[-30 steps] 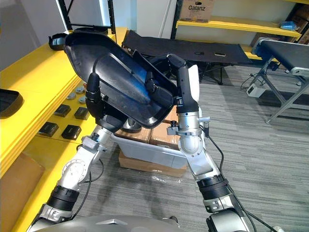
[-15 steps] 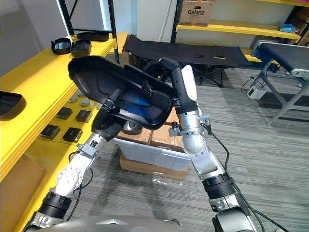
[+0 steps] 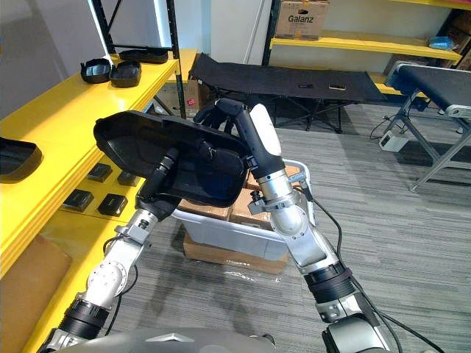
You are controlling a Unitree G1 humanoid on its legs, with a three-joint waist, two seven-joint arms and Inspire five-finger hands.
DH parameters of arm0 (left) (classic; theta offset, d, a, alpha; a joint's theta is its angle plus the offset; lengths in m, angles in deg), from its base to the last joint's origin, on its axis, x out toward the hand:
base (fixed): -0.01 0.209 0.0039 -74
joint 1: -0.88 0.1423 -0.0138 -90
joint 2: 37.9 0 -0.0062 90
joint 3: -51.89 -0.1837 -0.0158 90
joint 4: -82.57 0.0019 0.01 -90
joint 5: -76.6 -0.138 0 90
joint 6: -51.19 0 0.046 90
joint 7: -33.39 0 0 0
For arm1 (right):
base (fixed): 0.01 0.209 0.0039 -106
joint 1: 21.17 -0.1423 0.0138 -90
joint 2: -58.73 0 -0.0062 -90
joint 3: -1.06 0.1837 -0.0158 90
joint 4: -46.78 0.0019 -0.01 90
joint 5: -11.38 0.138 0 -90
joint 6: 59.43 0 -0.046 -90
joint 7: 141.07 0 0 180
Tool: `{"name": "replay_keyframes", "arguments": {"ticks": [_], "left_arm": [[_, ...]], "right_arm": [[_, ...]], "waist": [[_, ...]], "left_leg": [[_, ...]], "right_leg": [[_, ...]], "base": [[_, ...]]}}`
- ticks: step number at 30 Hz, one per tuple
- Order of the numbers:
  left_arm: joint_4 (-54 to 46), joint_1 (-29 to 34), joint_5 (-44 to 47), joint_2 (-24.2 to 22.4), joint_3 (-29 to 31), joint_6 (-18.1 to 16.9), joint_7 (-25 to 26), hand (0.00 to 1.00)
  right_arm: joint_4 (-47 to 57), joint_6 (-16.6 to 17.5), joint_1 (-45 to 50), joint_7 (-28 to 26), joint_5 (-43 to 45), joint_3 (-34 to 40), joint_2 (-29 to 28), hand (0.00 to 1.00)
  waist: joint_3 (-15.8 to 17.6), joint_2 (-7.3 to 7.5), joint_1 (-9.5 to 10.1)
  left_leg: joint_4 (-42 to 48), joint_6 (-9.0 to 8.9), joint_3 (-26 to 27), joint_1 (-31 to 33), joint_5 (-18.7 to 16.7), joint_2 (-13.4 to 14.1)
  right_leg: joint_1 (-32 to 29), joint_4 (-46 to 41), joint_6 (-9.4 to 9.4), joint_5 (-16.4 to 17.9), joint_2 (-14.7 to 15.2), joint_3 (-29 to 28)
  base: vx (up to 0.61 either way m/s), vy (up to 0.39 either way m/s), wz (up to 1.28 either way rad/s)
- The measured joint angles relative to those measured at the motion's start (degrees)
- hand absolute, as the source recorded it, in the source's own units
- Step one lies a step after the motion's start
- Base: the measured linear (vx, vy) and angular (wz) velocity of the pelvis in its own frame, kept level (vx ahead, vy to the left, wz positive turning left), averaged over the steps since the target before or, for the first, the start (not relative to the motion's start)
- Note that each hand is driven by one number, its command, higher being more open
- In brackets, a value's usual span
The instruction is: Walk over and take three plastic housings, then place them on the shelf
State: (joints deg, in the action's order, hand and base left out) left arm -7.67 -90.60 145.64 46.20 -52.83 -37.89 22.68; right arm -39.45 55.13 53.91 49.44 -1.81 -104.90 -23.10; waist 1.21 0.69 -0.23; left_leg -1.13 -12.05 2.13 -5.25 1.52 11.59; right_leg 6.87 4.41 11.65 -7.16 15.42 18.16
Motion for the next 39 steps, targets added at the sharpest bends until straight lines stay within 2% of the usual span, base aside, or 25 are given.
{"name": "replay_keyframes", "arguments": {"ticks": [5, 11, 14, 20, 25, 27, 29, 34, 36, 38, 39], "left_arm": [[-0.4, 0.1, -0.6, -0.4, -0.8, -3.3, 1.1, 0.00], [-4.2, 0.1, -11.9, -1.2, 0.1, -6.9, 8.1, 0.00], [-5.3, 0.1, -20.5, -2.1, 1.2, -7.4, 13.2, 0.00], [-5.2, 0.4, -41.2, -4.8, 5.4, -8.0, 26.8, 0.00], [-4.9, 2.1, -58.2, -5.0, 10.8, -8.6, 38.1, 0.00], [-4.8, 2.2, -68.1, -5.0, 14.2, -8.0, 43.6, 0.00], [-4.8, 2.1, -75.7, -4.9, 17.0, -8.0, 46.7, 0.00], [-5.0, 2.1, -83.6, -2.5, 18.7, -7.8, 47.3, 0.00], [-6.3, 2.1, -83.6, -1.9, 18.2, -8.2, 43.5, 0.00], [-7.4, 2.1, -82.8, -0.2, 16.7, -10.9, 38.3, 0.00], [-8.8, 2.1, -82.6, 1.8, 14.9, -12.3, 33.9, 0.00]], "right_arm": [[1.5, 0.0, 0.6, 0.8, 1.4, -0.3, -2.1, 1.00], [1.4, -1.0, 4.2, 1.4, 5.4, 0.1, -4.3, 1.00], [1.4, -1.9, 7.1, 3.1, 5.4, 0.1, -6.9, 1.00], [1.4, -2.8, 11.8, 4.8, 2.3, -1.5, -10.3, 1.00], [1.4, -3.0, 13.6, 6.4, 2.9, 0.0, -11.2, 1.00], [1.4, -3.6, 15.4, 6.4, 3.0, 1.1, -11.9, 1.00], [1.4, -4.2, 17.1, 6.4, 5.0, 1.3, -12.6, 1.00], [1.4, -4.5, 19.3, 6.2, 5.9, 1.4, -13.0, 1.00], [1.4, -4.5, 19.6, 4.9, 7.9, 1.7, -13.0, 1.00], [1.4, -4.5, 19.7, 3.4, 8.0, 2.1, -12.8, 1.00], [1.3, -4.6, 19.7, 2.1, 8.2, 2.3, -12.5, 1.00]], "waist": [[0.0, 0.00, -0.12], [0.0, 0.00, 0.02], [0.0, 0.00, -0.11], [0.0, 0.00, -0.12], [0.0, 0.00, -0.21], [0.0, 0.01, -0.12], [0.0, 0.00, -0.11], [0.0, -0.03, -0.09], [0.0, -0.07, -0.14], [0.1, -0.19, -0.22], [0.2, -0.36, -0.25]], "left_leg": [[0.0, -0.05, 0.0, 0.0, -0.1, 0.0], [0.0, -0.09, 0.0, 0.0, -0.2, 0.0], [0.0, -0.13, 0.1, -0.1, -0.3, 0.0], [0.0, -0.10, 0.2, -0.2, -0.4, 0.1], [0.0, -0.10, 0.4, -0.1, -0.5, 0.1], [0.0, -0.12, 0.4, -0.1, -0.6, 0.1], [0.0, -0.11, 0.4, -0.1, -0.7, 0.1], [0.3, -0.10, 0.4, 0.0, -1.2, 0.1], [0.9, -0.12, 0.4, 0.4, -1.3, 0.1], [1.1, -0.12, 0.4, 0.7, -1.3, 0.1], [1.1, -0.12, 0.4, 0.8, -1.3, 0.1]], "right_leg": [[-0.1, 0.0, 0.00, 0.0, 0.0, 0.0], [-0.1, 0.0, 0.00, 0.0, 0.0, 0.0], [-0.1, 0.0, -0.02, 0.0, -0.1, 0.0], [-0.2, 0.0, -0.11, 0.1, -0.1, -0.2], [-0.5, 0.0, -0.12, 0.1, -0.2, -0.4], [-0.5, 0.0, -0.13, 0.1, -0.2, -0.4], [-0.5, 0.0, -0.22, 0.2, -0.2, -0.4], [-0.6, 0.0, -0.37, 0.3, -0.1, -0.4], [-0.7, 0.0, -0.38, 0.3, -0.1, -0.4], [-0.9, 0.0, -0.38, 0.3, -0.1, -0.4], [-1.0, 0.0, -0.38, 0.3, -0.1, -0.4]], "base": [[0.00, 0.000, 0.00], [0.00, 0.000, 0.00], [0.00, 0.000, -0.01], [0.00, 0.000, -0.01], [0.00, 0.000, -0.02], [0.00, 0.000, 0.00], [0.00, 0.000, 0.00], [0.00, 0.000, 0.00], [0.00, 0.000, 0.00], [0.00, 0.000, 0.00], [0.00, 0.000, 0.00]]}}
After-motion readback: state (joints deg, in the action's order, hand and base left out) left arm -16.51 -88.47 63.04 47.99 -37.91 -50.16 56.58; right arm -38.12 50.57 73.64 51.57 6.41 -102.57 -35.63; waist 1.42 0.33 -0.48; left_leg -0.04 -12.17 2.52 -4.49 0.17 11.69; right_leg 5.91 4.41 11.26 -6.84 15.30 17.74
